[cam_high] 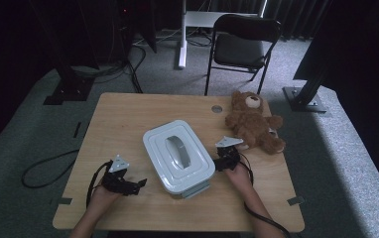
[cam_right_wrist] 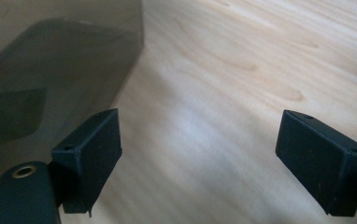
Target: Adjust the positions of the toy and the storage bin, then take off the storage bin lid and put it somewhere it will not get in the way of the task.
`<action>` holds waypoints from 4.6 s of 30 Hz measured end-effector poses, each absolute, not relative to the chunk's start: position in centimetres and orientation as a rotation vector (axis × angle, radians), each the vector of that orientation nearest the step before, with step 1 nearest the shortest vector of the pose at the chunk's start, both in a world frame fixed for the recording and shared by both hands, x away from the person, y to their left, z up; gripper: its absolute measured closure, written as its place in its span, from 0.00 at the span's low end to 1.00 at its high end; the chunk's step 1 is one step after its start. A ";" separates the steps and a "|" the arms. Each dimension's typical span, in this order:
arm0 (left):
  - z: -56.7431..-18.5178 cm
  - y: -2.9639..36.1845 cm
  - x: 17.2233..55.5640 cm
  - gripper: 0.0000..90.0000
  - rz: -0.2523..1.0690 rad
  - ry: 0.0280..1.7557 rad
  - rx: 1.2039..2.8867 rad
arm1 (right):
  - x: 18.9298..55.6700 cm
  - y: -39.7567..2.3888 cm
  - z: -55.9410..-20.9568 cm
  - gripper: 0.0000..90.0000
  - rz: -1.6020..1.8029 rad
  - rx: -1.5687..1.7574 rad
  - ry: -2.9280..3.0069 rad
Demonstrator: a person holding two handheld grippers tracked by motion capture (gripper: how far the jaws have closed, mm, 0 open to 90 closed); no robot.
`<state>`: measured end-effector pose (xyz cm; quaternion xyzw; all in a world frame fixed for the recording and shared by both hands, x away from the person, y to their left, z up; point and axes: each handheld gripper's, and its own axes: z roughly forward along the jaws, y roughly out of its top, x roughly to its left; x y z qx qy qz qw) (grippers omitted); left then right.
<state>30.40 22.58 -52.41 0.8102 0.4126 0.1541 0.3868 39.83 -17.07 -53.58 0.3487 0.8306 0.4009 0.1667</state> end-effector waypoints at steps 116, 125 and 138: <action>-42.8 8.2 33.6 0.39 0.242 0.819 2.089 | 29.7 -30.6 -56.1 0.15 0.930 1.412 2.090; -43.1 8.3 33.3 0.59 0.235 0.783 2.077 | 29.7 -30.6 -56.1 0.15 0.930 1.413 2.089; -42.7 8.9 33.1 0.69 0.164 0.795 2.027 | 29.7 -30.6 -56.1 0.16 0.930 1.414 2.088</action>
